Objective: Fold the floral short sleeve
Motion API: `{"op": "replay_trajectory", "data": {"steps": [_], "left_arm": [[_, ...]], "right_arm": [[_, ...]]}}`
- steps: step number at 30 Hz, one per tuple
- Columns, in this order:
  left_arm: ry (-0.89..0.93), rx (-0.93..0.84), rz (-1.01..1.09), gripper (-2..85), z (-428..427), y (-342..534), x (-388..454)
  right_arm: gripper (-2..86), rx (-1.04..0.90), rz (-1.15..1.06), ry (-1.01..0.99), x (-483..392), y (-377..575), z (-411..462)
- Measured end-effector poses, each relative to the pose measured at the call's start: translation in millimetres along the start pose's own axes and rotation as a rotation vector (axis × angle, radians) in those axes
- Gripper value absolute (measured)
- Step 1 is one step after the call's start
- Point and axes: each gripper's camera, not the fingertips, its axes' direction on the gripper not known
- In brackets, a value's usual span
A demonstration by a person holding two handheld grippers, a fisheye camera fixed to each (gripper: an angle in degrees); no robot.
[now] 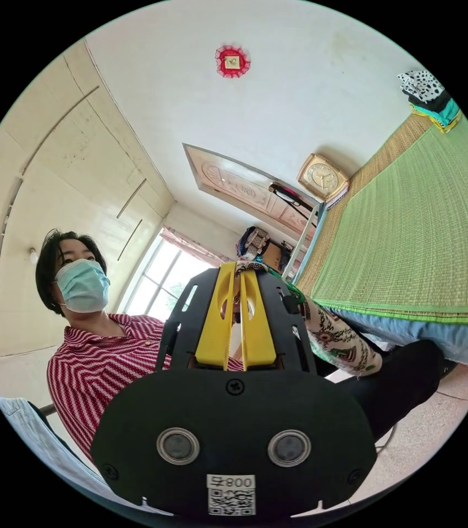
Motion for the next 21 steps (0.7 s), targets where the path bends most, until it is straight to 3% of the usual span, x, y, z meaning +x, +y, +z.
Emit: {"op": "replay_trajectory", "data": {"steps": [11,17,21], "left_arm": [[0.07,-0.1,-0.059,1.9,64.5,-96.8,-154.3],[0.116,-0.16,-0.089,2.0,113.1,-207.8,-299.2],[0.142,-0.117,-0.081,2.0,133.4,-303.2,-388.8]], "right_arm": [[0.6,0.079,0.026,0.047,-74.4,-60.9,11.4],[0.7,0.095,0.058,0.111,-74.4,-164.8,9.7],[0.7,0.084,0.091,0.151,-50.4,-289.1,12.1]]}}
